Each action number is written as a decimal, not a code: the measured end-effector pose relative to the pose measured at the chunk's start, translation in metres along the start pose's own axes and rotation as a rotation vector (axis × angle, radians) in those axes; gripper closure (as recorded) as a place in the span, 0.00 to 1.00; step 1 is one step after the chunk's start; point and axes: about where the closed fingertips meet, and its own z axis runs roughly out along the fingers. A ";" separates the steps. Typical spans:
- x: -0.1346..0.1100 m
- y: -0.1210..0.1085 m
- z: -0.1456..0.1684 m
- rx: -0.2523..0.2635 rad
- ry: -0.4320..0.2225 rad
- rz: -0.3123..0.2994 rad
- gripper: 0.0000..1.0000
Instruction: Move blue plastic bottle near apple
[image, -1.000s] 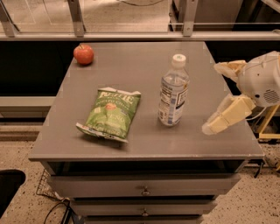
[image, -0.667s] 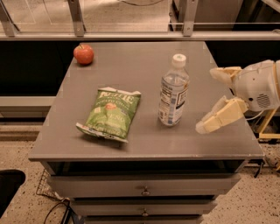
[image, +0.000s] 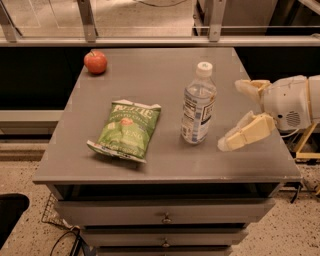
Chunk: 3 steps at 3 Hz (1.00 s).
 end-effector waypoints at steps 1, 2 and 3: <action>-0.005 0.001 0.009 0.008 -0.079 -0.003 0.00; -0.018 -0.003 0.028 0.019 -0.270 -0.010 0.00; -0.031 -0.006 0.042 0.010 -0.434 -0.023 0.00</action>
Offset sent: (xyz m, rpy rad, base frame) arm 0.0327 0.0476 0.0068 0.4732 -0.2805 0.0489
